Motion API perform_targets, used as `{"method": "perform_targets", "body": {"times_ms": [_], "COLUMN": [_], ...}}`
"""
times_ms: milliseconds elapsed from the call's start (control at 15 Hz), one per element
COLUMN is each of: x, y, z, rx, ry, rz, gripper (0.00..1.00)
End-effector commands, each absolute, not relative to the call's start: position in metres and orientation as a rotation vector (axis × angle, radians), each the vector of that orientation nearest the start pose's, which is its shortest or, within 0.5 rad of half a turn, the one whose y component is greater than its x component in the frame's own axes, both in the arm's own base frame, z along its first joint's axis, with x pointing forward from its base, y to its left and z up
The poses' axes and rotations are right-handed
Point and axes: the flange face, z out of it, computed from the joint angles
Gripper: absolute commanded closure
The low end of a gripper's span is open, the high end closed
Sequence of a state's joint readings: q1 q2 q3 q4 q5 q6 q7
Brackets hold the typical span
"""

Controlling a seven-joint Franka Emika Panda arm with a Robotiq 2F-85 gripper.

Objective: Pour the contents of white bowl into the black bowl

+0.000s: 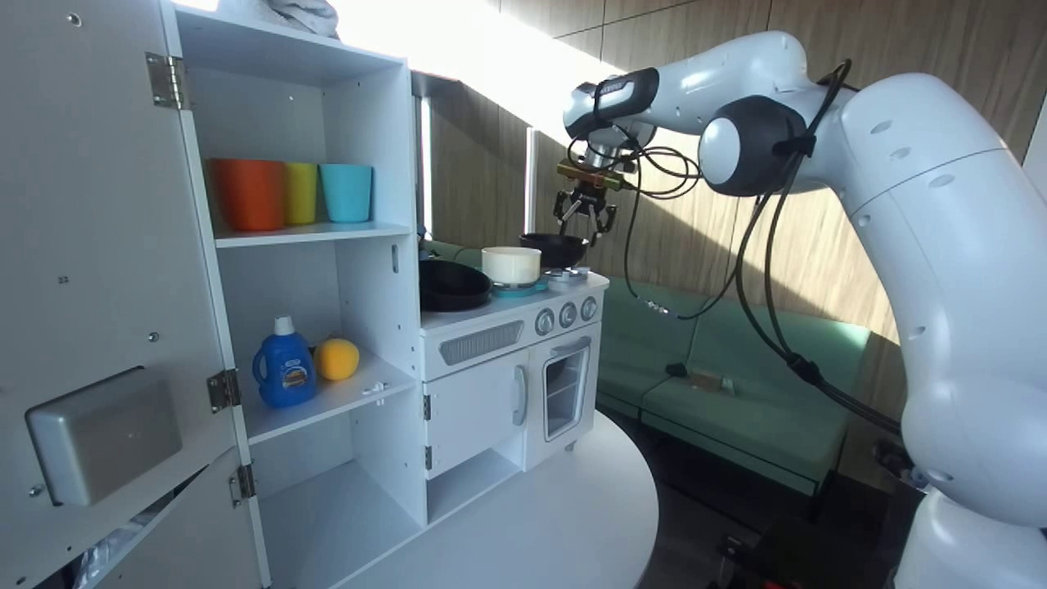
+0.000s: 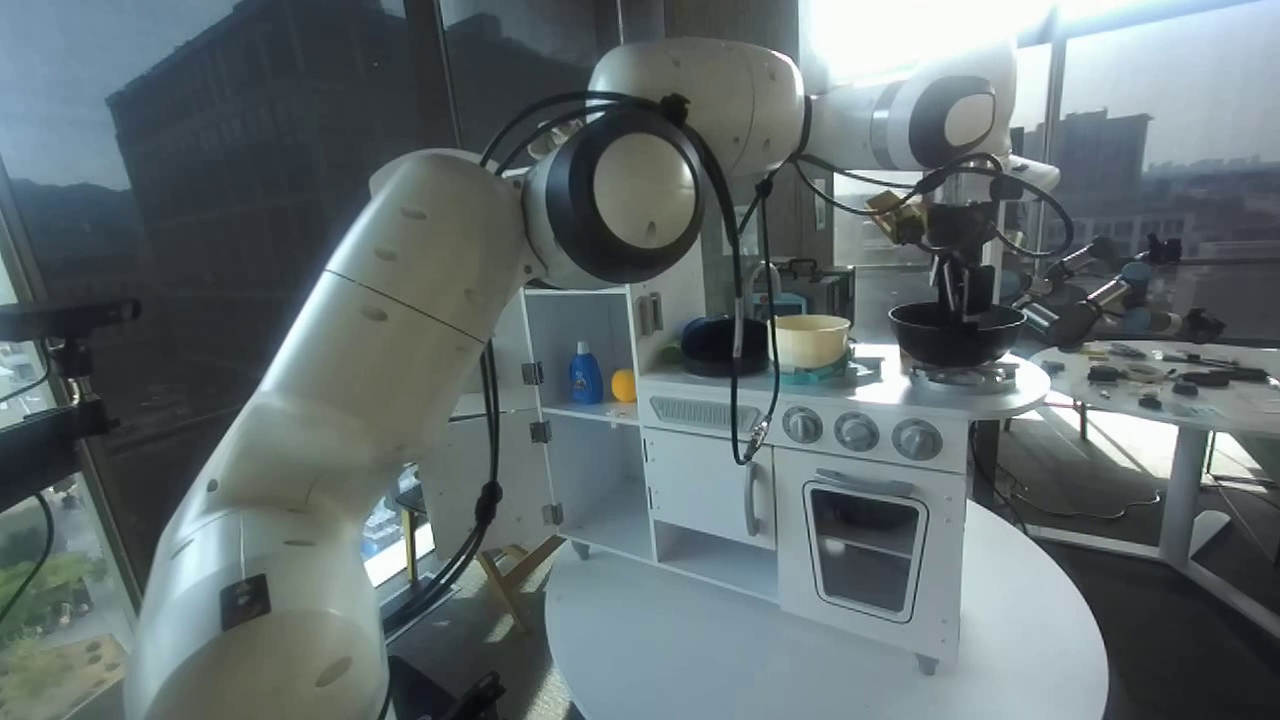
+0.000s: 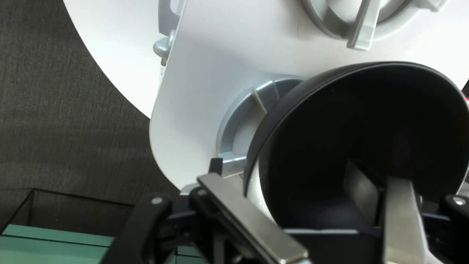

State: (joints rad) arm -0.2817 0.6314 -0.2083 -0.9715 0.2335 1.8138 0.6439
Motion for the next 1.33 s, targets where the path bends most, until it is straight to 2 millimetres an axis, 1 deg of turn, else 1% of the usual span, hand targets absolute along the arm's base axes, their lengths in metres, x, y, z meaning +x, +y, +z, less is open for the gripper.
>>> {"method": "perform_targets", "body": {"times_ms": [0, 133, 333, 533, 733, 867, 933, 1133, 1267], "x": [0.687, 0.685, 0.679, 0.673, 0.666, 0.663, 0.661, 0.655, 0.653], "y": [-0.266, -0.252, -0.225, -0.200, -0.177, -0.167, -0.162, -0.153, -0.148], "z": [0.556, 0.568, 0.581, 0.581, 0.565, 0.551, 0.541, 0.515, 0.505], "rx": [-2.605, -2.635, -2.658, -2.677, -2.693, -2.694, -2.697, -2.693, -2.702], "ry": [1.483, 1.427, 1.309, 1.222, 1.143, 1.106, 1.086, 1.053, 1.027], "rz": [-0.351, -0.373, -0.357, -0.318, -0.238, -0.184, -0.149, -0.051, -0.021], "gripper": [0.00, 0.00, 0.00, 0.00, 0.00, 0.00, 0.00, 0.00, 0.00]}}
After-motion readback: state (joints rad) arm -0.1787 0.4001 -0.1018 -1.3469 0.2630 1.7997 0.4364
